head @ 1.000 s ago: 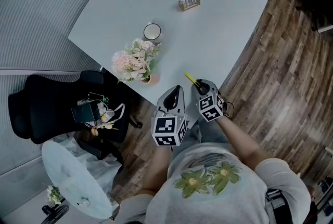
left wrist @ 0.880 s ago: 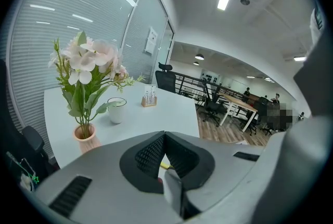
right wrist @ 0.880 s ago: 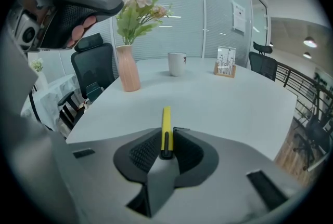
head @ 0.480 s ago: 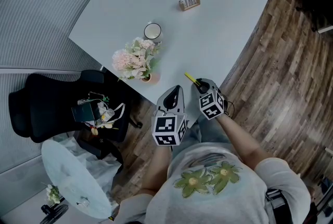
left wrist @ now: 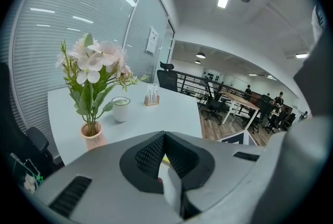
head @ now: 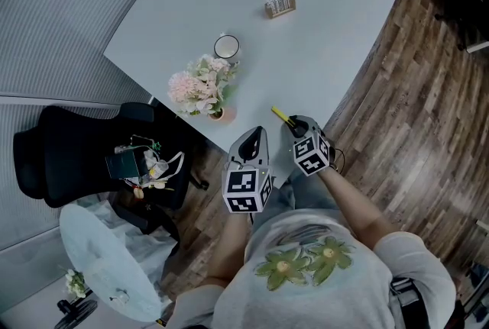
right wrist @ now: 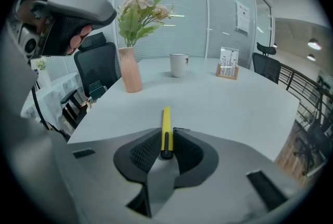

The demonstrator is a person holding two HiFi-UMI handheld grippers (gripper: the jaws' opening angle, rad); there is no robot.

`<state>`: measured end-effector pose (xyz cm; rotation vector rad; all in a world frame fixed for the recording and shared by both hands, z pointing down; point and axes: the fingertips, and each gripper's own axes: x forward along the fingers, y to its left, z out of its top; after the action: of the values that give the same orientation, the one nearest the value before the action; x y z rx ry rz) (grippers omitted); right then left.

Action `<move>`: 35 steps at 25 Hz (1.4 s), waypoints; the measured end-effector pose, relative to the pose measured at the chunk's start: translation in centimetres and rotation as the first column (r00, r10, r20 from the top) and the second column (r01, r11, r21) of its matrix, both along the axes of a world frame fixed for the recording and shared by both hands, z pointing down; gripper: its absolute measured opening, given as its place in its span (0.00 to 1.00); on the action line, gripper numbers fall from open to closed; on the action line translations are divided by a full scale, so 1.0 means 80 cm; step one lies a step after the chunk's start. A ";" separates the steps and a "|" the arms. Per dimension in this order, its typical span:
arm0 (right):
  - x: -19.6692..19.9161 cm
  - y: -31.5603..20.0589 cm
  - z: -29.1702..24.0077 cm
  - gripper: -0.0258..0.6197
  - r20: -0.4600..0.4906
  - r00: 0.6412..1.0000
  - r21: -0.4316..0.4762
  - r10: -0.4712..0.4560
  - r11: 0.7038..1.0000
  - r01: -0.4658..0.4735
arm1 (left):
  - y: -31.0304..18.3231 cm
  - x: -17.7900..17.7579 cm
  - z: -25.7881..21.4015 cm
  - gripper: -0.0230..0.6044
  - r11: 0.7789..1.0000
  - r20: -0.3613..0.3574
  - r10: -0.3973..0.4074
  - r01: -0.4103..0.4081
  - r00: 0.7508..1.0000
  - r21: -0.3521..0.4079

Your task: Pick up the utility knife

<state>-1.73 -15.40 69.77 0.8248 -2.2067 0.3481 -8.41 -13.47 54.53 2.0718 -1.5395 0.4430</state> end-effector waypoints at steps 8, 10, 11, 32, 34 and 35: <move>0.002 0.001 -0.012 0.15 0.003 1.000 0.011 -0.010 1.000 0.010 | 0.004 -0.001 -0.004 0.04 1.000 0.004 -0.003 0.003 1.000 0.004; 0.002 0.001 -0.016 0.15 0.005 1.000 0.014 -0.013 1.000 0.013 | 0.004 -0.001 -0.006 0.04 1.000 0.005 -0.004 0.004 1.000 0.007; 0.002 0.001 -0.018 0.15 0.007 1.000 0.016 -0.014 1.000 0.014 | 0.004 -0.001 -0.007 0.04 1.000 0.005 -0.005 0.005 1.000 0.008; -0.009 0.001 -0.074 0.15 0.049 0.998 0.075 -0.050 0.996 0.047 | 0.006 -0.013 -0.027 0.04 0.999 0.009 -0.019 0.018 1.000 0.041; -0.011 0.001 -0.082 0.15 0.053 0.997 0.089 -0.057 0.995 0.052 | 0.006 -0.013 -0.029 0.04 0.999 0.008 -0.020 0.019 1.000 0.045; -0.011 0.001 -0.086 0.15 0.057 0.997 0.095 -0.059 0.994 0.054 | 0.006 -0.013 -0.030 0.04 0.999 0.008 -0.020 0.019 1.000 0.047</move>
<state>-2.62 -15.35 62.87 0.8092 -2.3116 0.2467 -9.46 -12.98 52.13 2.0912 -1.5880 0.4119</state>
